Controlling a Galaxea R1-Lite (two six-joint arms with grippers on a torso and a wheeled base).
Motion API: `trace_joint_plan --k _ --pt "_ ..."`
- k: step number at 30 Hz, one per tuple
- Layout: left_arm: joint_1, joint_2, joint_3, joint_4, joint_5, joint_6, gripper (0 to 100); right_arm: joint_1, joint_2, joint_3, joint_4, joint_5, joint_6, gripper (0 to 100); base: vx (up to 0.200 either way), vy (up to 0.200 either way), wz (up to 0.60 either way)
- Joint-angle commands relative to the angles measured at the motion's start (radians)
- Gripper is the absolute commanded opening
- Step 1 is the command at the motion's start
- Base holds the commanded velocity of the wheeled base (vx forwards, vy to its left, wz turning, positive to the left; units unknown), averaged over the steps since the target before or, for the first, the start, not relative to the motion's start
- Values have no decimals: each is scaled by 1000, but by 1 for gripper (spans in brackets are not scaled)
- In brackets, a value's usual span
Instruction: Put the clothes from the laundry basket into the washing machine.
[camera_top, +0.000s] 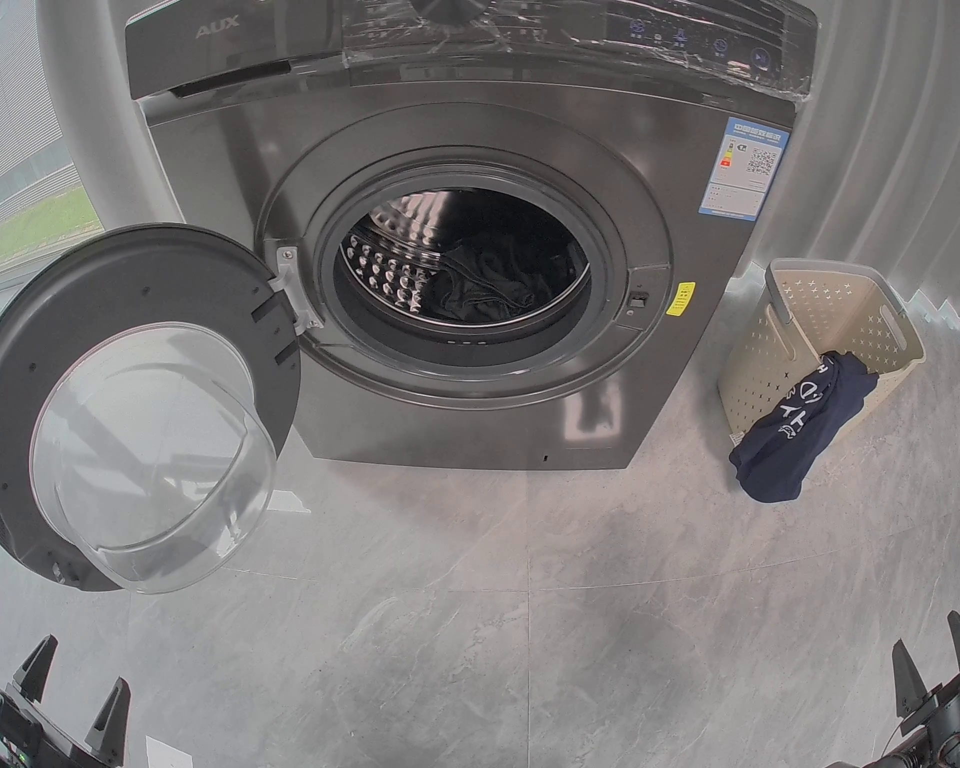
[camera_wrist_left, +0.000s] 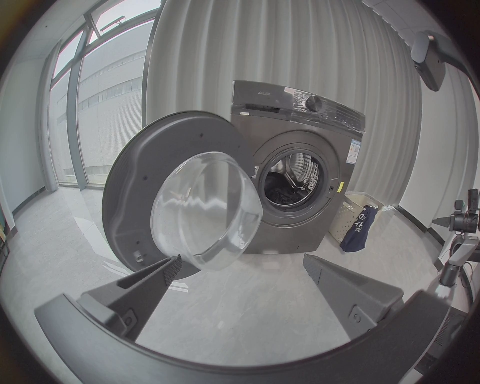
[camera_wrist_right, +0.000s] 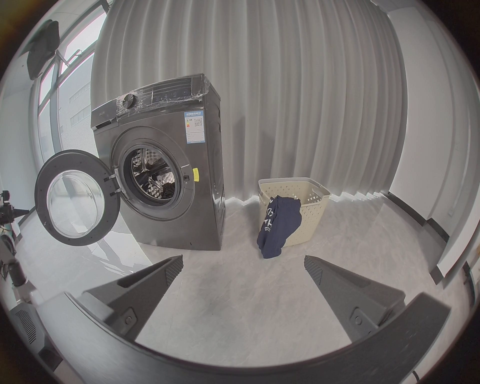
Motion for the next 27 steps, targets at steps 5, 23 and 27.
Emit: trace_joint_plan --k 5,23,27 --pt "87 -52 15 20 22 48 100 8 -34 18 5 21 -17 100 0 -200 0" --pt "73 -87 -11 97 146 35 100 8 -36 18 7 22 -12 100 0 -200 0" --pt "73 -87 -11 97 187 48 100 8 -34 18 7 22 -14 100 0 -200 0"
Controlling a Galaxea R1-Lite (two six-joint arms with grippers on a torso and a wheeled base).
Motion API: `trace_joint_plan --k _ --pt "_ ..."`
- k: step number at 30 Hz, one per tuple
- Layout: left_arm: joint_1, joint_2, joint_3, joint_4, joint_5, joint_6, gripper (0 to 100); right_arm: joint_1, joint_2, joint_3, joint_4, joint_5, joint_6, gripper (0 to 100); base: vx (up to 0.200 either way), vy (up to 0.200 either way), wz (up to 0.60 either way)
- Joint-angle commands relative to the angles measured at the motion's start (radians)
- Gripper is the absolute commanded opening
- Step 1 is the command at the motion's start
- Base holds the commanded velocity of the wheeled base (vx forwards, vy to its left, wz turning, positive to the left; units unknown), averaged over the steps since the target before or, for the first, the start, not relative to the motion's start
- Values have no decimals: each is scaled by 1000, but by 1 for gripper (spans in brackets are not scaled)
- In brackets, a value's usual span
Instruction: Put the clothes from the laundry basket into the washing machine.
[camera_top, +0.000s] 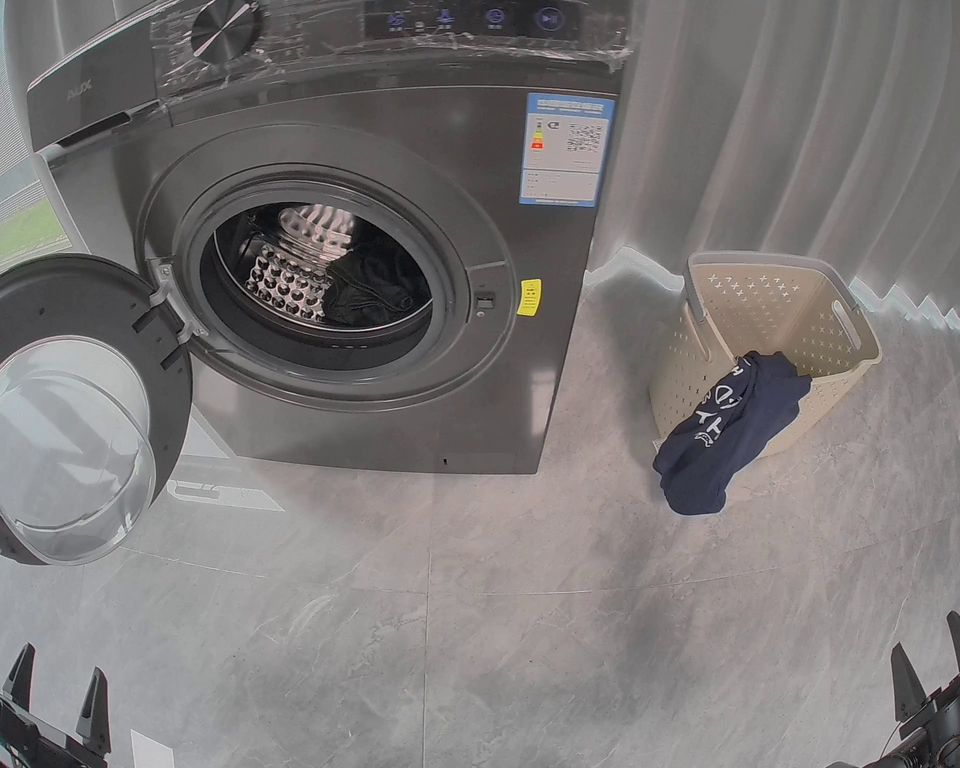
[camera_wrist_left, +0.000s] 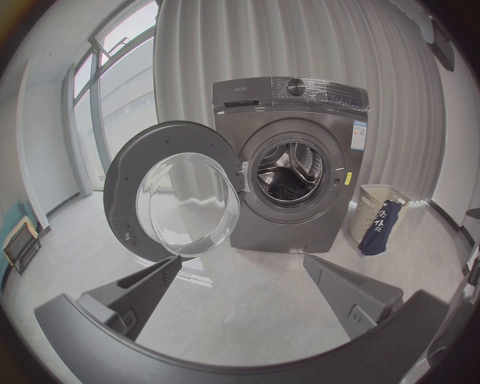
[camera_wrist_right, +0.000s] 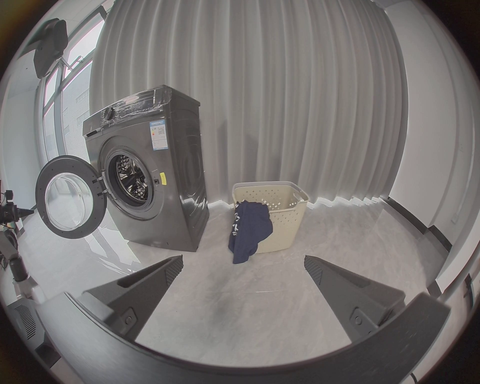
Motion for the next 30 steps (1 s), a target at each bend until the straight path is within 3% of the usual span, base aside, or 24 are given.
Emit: trace_joint_plan --k 1,3,5,9,10,13,15,16,17,19,20,22,26,30 --pt "-1 -13 -7 6 41 13 100 1 -8 18 0 -1 -1 100 0 -200 0" --pt "1 -13 -5 1 63 28 100 1 -8 18 0 -1 -1 100 0 -200 0" --pt "-2 -13 -4 -3 35 57 100 1 -10 18 0 -1 -1 100 0 -200 0" --pt "-5 -10 -25 37 -183 4 100 1 -8 18 0 1 -5 100 -100 -200 0" --pt "-4 -12 -25 38 -189 5 100 1 -8 18 0 1 -5 100 -200 -200 0" --pt "-1 -12 -19 32 -135 11 100 1 -8 18 1 -2 -2 100 -200 -200 0" --pt "1 -12 -8 15 72 16 100 1 -10 18 0 -5 4 100 -200 -200 0" --pt "1 -13 -8 14 130 22 100 1 -10 18 0 -4 1 100 -200 -200 0" --pt "-1 -13 -10 14 136 22 100 1 -10 18 0 -4 1 100 -200 -200 0" --pt "-2 -13 -8 12 34 27 100 1 -8 18 0 -2 -7 100 -200 -200 0" --pt "-1 -13 -5 11 -52 7 100 1 -8 18 0 -2 -7 100 -200 0 0" --pt "-5 -12 16 7 -175 -22 100 1 -8 18 0 1 -5 100 -200 0 0" --pt "-5 -12 24 -9 -135 -1 100 1 -10 18 1 -2 -4 100 0 0 0" --pt "-5 -12 22 -11 -132 -13 100 1 -10 18 1 -2 -4 100 0 0 0"
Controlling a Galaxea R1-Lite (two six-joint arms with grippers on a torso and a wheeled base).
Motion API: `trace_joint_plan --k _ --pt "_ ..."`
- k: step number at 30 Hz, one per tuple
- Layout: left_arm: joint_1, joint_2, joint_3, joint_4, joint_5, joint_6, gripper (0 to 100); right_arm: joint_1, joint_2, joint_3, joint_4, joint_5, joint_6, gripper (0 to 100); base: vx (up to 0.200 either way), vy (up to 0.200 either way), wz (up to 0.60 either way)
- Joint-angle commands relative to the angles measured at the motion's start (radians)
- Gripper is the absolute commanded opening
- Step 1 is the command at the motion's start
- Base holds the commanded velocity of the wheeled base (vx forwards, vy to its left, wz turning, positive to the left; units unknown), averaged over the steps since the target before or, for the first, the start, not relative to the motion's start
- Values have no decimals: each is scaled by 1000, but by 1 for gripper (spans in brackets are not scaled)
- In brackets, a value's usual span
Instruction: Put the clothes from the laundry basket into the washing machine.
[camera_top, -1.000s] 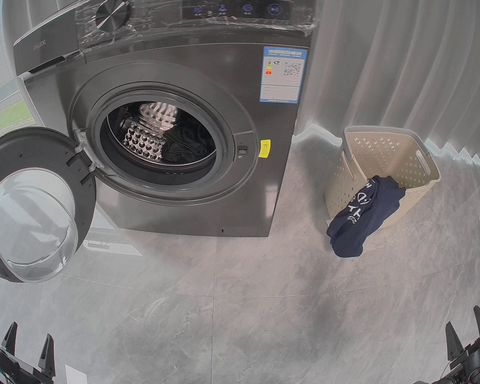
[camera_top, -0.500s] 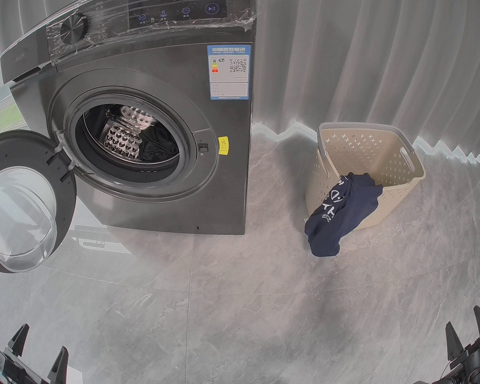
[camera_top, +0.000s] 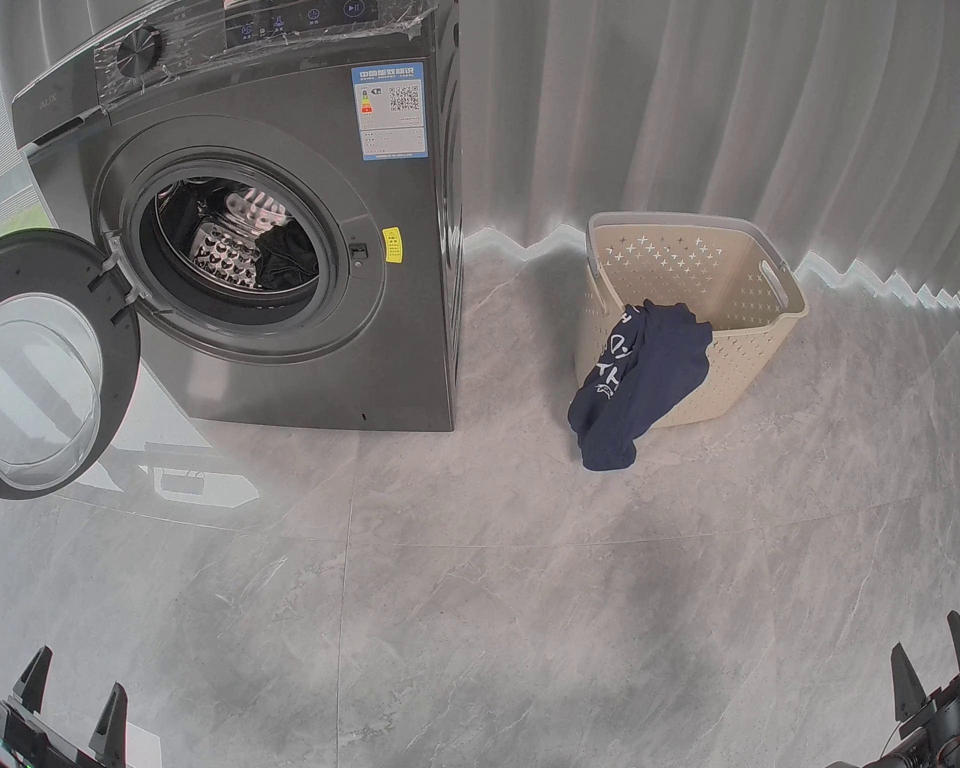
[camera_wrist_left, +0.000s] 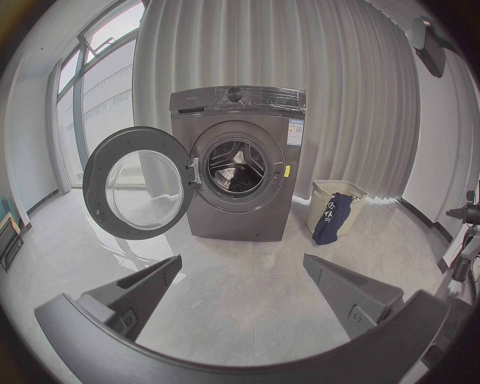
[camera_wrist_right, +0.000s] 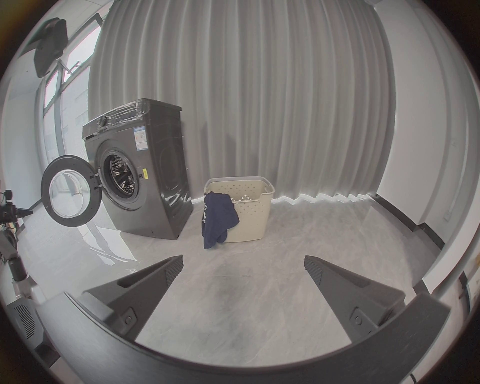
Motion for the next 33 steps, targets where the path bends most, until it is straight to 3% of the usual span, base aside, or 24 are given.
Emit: trace_joint_plan --k 1,19,25,33 --pt "-2 -11 20 -8 -19 -13 100 0 -11 18 0 1 0 100 0 0 0" --pt "-2 -11 19 -8 -16 -28 100 0 -11 18 0 1 -3 100 200 0 0" --pt "-2 -11 19 -8 -13 -25 100 0 -11 18 -1 1 -3 100 0 0 0" --pt "0 -11 20 -8 -13 -25 100 0 -11 18 -1 1 -2 100 0 -200 0"
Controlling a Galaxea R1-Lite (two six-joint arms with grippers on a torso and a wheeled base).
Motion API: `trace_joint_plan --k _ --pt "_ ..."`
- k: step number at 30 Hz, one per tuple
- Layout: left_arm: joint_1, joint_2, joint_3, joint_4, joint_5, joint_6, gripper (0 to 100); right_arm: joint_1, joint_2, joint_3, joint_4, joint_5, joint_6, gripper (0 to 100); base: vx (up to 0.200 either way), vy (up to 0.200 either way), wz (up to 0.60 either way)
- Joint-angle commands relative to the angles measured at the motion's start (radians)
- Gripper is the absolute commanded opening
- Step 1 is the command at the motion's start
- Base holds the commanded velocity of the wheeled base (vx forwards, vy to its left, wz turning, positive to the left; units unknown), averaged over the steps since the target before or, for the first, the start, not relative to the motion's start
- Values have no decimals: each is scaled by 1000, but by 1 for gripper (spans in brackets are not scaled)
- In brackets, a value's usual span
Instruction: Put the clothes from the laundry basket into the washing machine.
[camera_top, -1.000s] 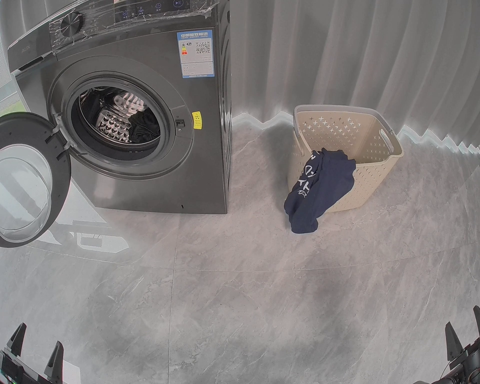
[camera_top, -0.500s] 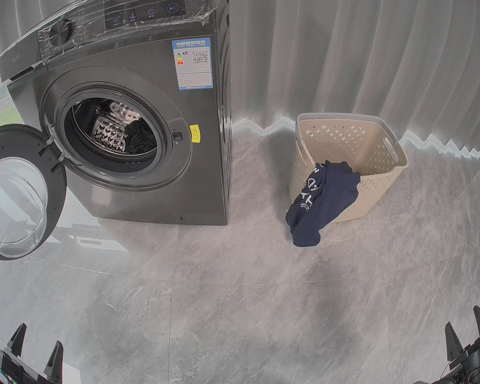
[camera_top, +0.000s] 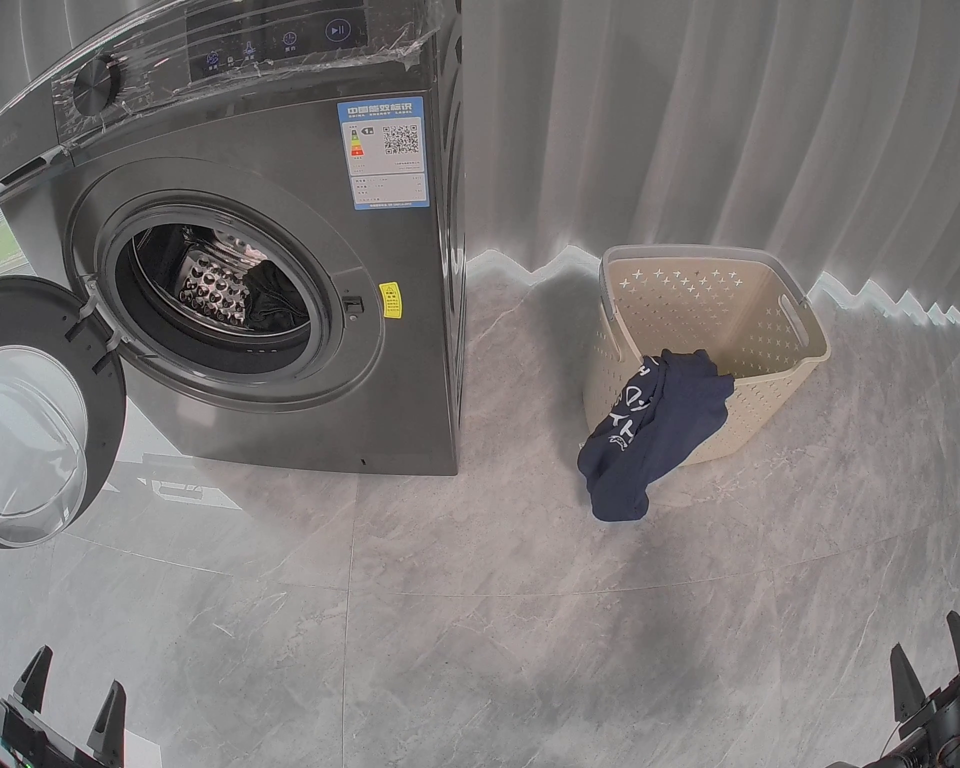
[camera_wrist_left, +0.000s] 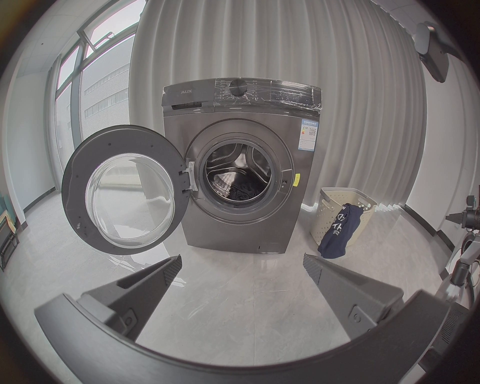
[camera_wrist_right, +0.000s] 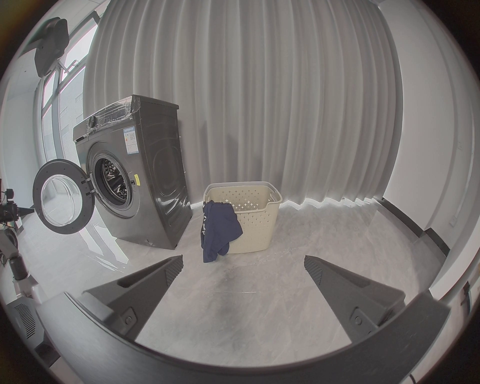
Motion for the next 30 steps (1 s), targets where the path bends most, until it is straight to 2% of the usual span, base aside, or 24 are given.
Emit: trace_joint_plan --k 1,11,16,18,22,30 --pt "-1 -13 18 0 1 -3 100 0 -12 18 0 0 0 100 0 -200 0" --pt "1 -13 18 0 -1 4 100 0 -10 18 2 0 0 100 0 -200 0" --pt "1 -13 18 2 -8 24 100 0 -10 18 0 0 0 100 0 -200 0" --pt "1 -13 18 2 -8 25 100 0 -10 18 0 0 2 100 0 0 0" --pt "-1 -13 16 0 -2 0 100 0 -12 18 0 0 0 100 0 0 0" --pt "-1 -13 16 0 -2 -4 100 0 -10 18 0 0 2 100 200 0 0"
